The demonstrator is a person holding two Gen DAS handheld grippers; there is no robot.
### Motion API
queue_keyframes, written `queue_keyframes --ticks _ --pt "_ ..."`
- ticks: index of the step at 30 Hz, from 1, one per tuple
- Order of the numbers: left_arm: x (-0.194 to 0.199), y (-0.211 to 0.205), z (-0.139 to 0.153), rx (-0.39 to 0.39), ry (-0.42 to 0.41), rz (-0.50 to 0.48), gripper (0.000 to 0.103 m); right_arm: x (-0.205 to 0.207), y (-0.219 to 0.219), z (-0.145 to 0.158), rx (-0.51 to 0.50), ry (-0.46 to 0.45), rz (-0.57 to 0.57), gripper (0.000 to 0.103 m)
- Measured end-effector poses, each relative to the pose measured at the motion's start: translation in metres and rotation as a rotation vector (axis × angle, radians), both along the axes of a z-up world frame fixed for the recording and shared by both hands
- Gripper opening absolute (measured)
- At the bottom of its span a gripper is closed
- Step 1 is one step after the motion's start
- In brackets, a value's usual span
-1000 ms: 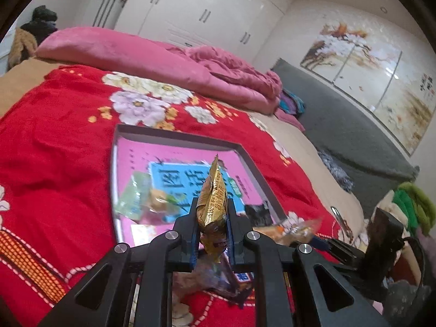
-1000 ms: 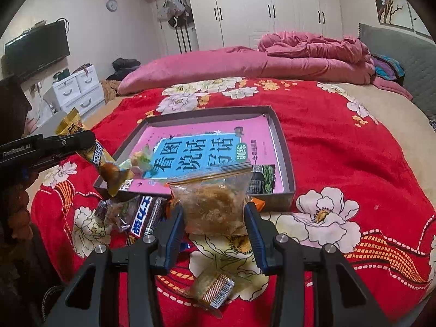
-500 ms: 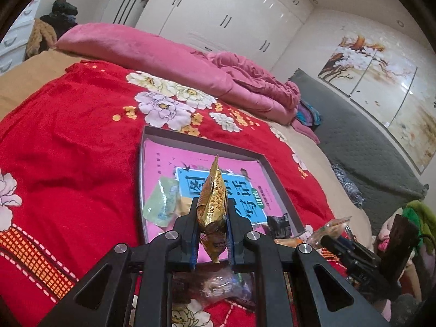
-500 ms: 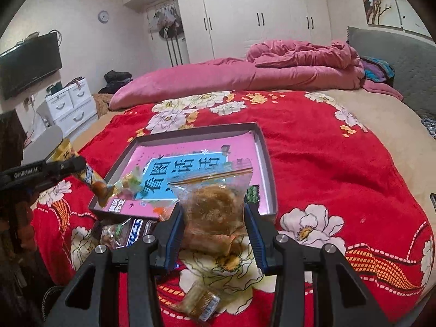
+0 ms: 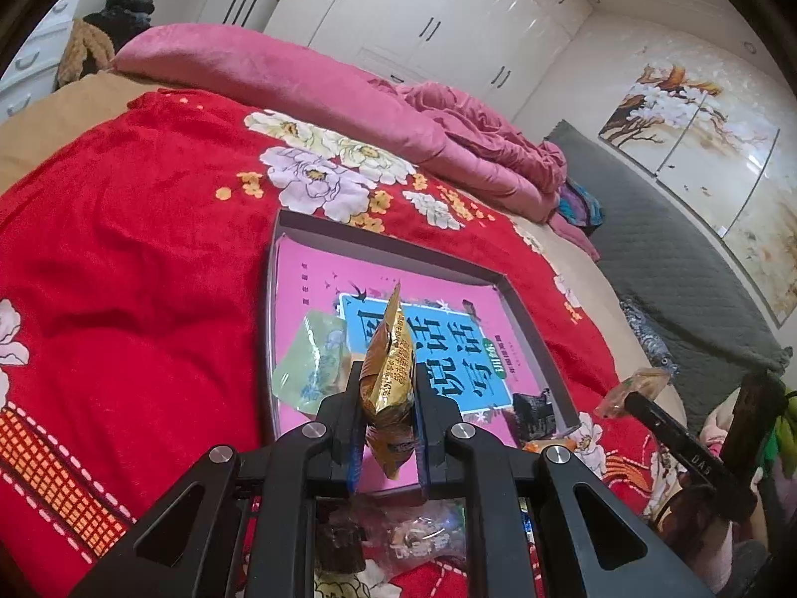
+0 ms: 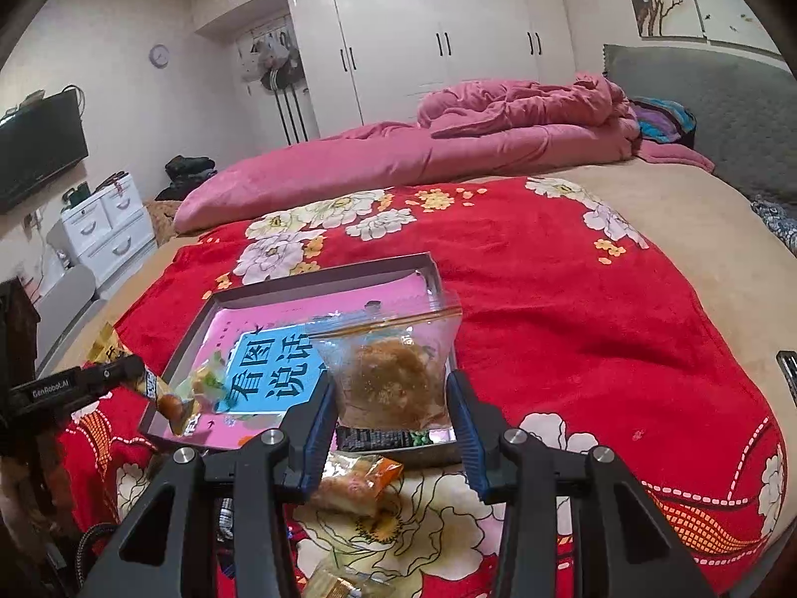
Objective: Organize snacks
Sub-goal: 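Carry the gold foil bag over the tray with the left tool while the right carries the pastry bag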
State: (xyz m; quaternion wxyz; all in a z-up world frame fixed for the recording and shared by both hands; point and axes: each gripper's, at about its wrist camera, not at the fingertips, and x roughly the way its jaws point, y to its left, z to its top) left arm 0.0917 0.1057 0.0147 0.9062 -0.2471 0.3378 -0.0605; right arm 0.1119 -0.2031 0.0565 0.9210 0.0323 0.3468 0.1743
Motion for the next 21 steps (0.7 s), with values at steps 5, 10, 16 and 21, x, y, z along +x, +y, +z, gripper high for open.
queue_keyframes --ticks 5,10,16,21 --pt "0.004 -0.002 -0.004 -0.001 0.014 -0.002 0.016 0.007 0.000 -0.006 -0.008 0.013 -0.002 0.045" --pt "0.007 -0.002 -0.010 -0.001 0.035 -0.002 0.016 0.015 0.002 -0.013 -0.015 0.032 -0.003 0.045" --pt "0.012 -0.004 -0.014 0.000 0.052 -0.005 0.016 0.024 0.005 -0.026 -0.030 0.069 0.005 0.045" --pt "0.013 -0.006 -0.017 0.006 0.058 -0.012 0.016 0.028 0.008 -0.035 -0.047 0.093 0.014 0.045"
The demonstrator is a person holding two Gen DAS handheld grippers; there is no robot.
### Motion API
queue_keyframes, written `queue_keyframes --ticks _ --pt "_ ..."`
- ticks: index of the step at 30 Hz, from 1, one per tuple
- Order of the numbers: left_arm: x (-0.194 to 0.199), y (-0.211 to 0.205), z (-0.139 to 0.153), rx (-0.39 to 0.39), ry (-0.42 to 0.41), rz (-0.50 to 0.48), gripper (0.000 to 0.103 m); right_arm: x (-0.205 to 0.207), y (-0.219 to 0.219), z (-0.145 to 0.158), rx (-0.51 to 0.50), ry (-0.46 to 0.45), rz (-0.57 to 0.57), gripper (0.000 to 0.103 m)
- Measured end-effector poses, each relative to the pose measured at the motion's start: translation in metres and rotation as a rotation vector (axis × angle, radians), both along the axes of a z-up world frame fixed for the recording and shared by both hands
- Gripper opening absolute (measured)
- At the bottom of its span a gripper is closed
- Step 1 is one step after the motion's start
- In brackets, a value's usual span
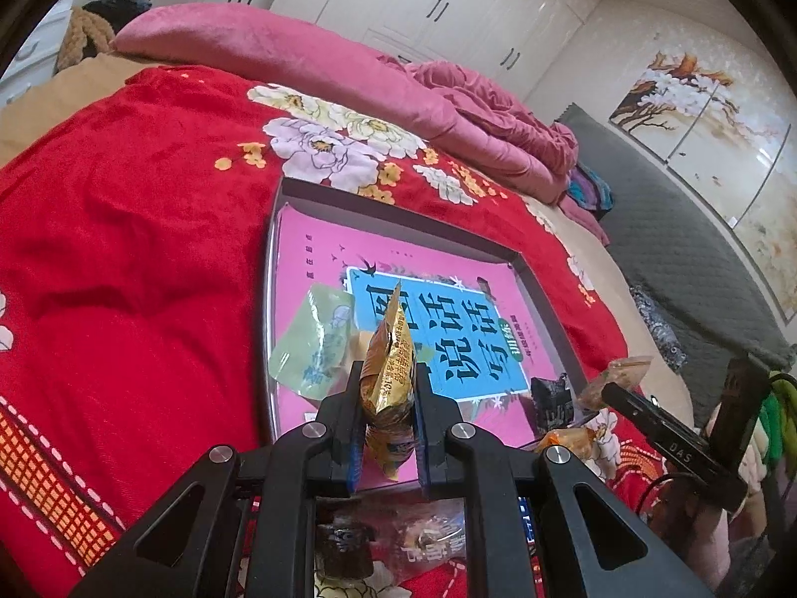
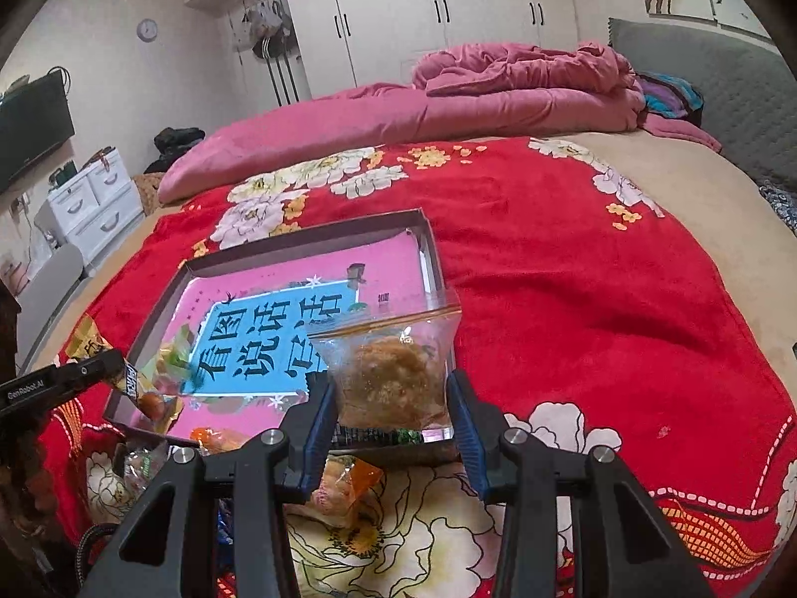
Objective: Organize snacks
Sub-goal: 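Carry the gold foil bag over the tray with the left tool while the right carries the pastry bag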
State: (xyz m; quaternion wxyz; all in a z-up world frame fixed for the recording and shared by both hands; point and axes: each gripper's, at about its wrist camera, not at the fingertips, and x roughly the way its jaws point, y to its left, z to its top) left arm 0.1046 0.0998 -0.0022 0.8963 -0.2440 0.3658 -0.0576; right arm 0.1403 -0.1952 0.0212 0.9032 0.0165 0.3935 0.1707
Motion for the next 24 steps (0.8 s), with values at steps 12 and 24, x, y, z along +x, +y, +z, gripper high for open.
queue_keyframes --ticks 12,24 --pt "0.002 -0.001 -0.003 0.001 0.013 -0.003 0.016 0.006 0.008 -0.011 0.005 0.028 0.020 0.045" --pt "0.003 0.003 -0.007 -0.027 0.031 0.015 0.017 0.006 0.017 -0.016 0.030 0.052 0.042 0.045"
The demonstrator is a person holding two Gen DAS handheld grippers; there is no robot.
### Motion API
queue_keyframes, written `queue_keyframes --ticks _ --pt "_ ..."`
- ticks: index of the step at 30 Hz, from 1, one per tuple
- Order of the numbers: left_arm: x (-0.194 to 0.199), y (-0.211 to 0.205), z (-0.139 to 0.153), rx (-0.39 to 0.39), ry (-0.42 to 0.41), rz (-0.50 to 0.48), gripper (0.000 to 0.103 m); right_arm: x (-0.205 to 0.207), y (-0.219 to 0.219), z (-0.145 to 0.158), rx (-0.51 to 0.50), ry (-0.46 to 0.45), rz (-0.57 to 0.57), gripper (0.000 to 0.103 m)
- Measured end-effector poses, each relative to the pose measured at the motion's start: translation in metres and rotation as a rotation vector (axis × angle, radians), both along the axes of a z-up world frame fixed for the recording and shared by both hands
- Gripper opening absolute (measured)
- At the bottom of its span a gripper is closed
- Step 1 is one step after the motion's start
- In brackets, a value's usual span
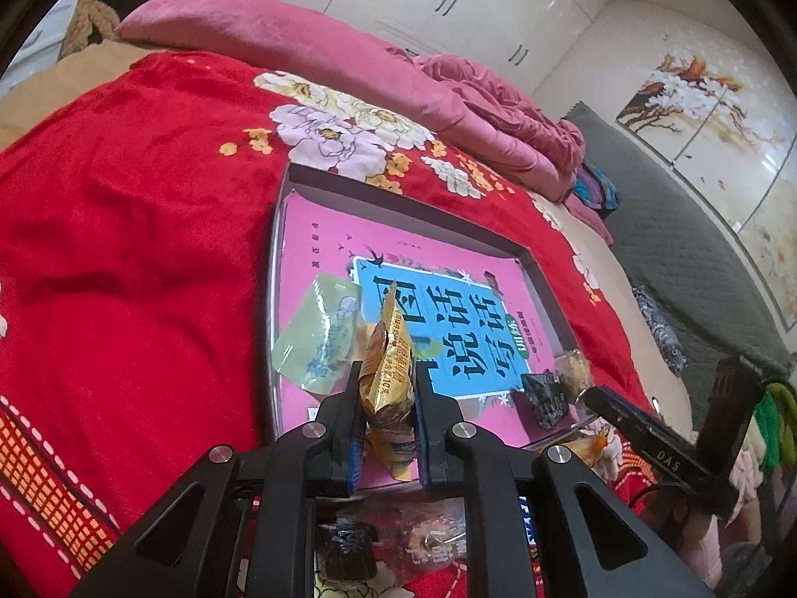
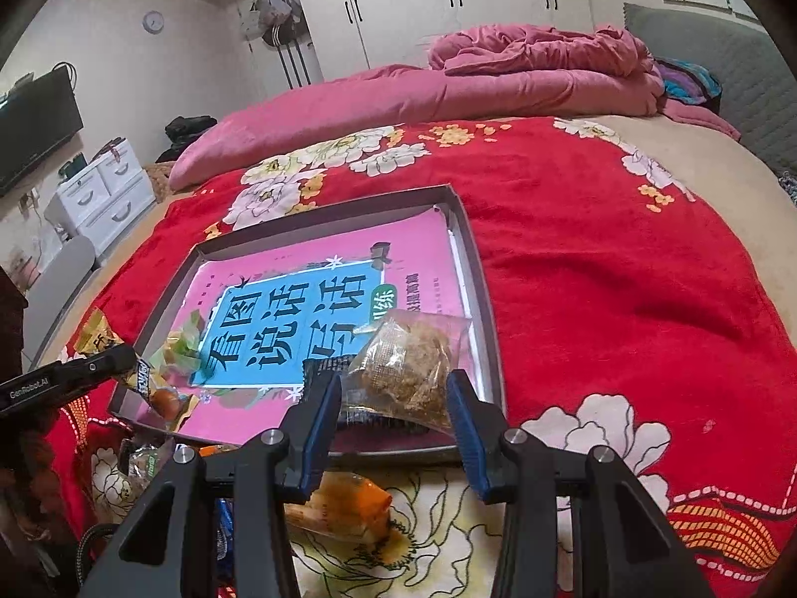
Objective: Organize snacks
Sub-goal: 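Carry the gold foil bag over the tray with the left tool while the right carries the pastry bag, then lower and release the gold bag with the left tool while the right releases the pastry bag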
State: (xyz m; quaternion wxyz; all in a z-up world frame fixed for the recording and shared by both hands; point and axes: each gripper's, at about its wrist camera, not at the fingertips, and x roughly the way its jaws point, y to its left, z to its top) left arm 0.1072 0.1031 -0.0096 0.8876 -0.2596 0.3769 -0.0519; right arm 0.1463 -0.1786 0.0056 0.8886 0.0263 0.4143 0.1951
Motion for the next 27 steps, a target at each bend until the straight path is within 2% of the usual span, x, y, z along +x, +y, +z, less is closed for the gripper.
queue_keyframes --ticks 7,20,23,25,27 --pt "0.002 0.006 -0.005 -0.038 0.022 0.012 0.018 -0.001 0.000 -0.006 -0.001 0.020 -0.006 0.045" --pt "0.006 -0.006 -0.010 -0.017 0.043 -0.025 0.022 -0.001 -0.009 -0.004 0.016 0.028 -0.040 0.045" --pt "0.008 -0.009 -0.013 -0.007 0.050 -0.034 0.025 -0.001 -0.010 -0.003 0.015 0.027 -0.043 0.045" --pt "0.009 -0.011 -0.015 0.000 0.063 -0.036 0.033 -0.002 -0.010 -0.003 0.013 0.026 -0.043 0.045" --pt "0.009 -0.013 -0.016 0.011 0.073 -0.034 0.036 -0.003 -0.011 -0.002 0.014 0.025 -0.045 0.045"
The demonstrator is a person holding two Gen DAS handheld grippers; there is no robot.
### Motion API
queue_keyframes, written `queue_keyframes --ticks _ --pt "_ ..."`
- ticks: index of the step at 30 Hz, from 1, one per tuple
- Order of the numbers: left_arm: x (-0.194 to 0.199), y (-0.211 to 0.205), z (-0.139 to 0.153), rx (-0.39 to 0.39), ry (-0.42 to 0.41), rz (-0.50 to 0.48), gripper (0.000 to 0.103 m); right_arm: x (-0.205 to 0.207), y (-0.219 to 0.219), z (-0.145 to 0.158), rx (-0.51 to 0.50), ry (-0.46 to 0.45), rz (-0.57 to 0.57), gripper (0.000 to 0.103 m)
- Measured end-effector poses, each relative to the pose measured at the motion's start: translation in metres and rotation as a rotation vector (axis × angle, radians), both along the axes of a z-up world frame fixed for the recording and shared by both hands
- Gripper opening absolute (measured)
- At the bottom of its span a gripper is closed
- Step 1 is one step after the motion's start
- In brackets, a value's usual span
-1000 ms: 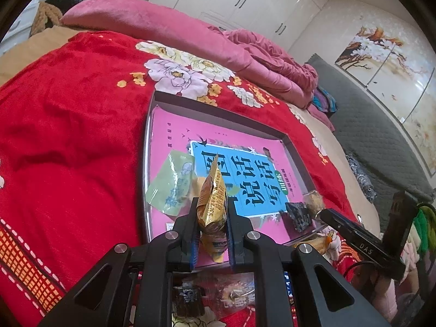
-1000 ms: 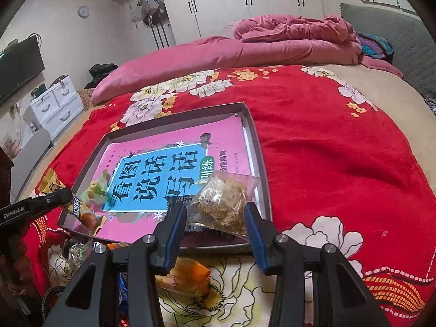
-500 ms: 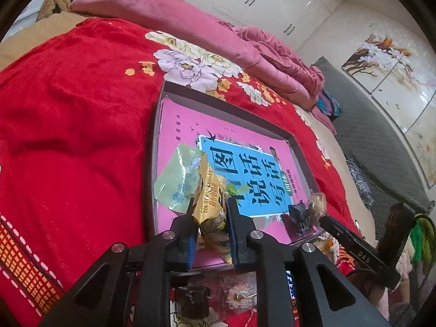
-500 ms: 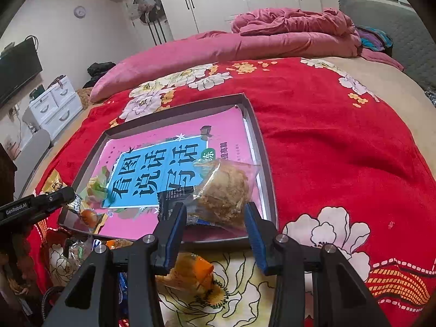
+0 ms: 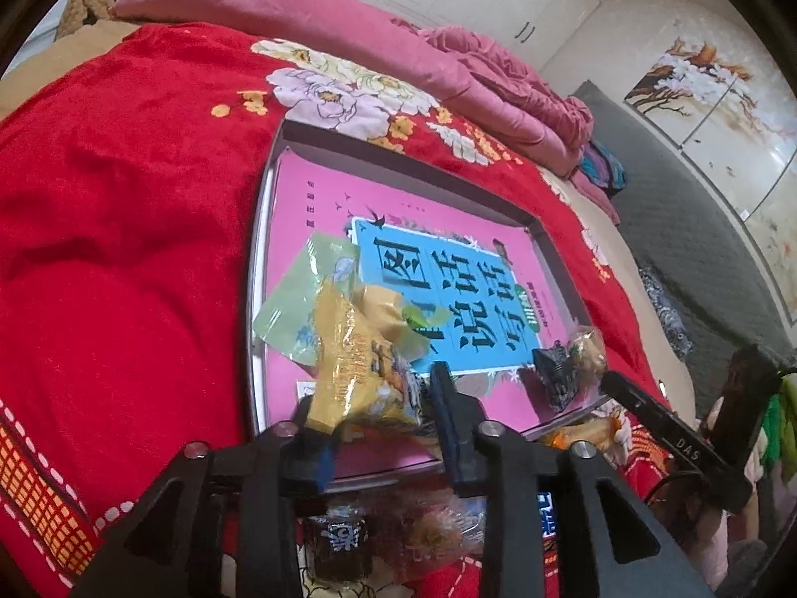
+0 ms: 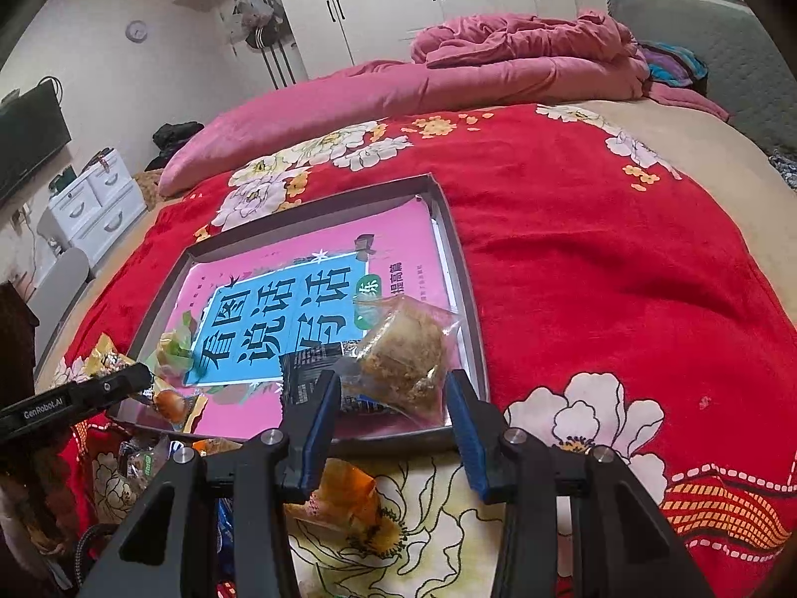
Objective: Organize snacks
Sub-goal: 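Lower and release the gold bag with the left tool while the right releases the pastry bag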
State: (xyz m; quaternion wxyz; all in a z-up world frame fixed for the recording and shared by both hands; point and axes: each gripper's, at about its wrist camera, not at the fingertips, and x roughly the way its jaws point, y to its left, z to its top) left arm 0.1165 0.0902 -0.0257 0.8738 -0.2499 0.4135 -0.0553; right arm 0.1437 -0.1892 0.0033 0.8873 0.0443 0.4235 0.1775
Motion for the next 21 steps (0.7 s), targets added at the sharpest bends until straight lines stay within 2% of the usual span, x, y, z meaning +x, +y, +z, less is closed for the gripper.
queue_keyframes --ticks 4,13,21 --pt "-0.001 -0.004 0.005 0.043 -0.005 -0.007 0.048 -0.001 0.000 0.001 0.004 0.002 -0.003 0.045" --pt "-0.006 -0.005 0.018 0.097 -0.048 -0.006 0.060 -0.003 0.001 0.002 0.003 -0.001 -0.003 0.045" --pt "-0.015 0.004 0.033 0.123 -0.100 0.019 0.064 -0.006 -0.001 0.008 0.014 -0.011 -0.010 0.045"
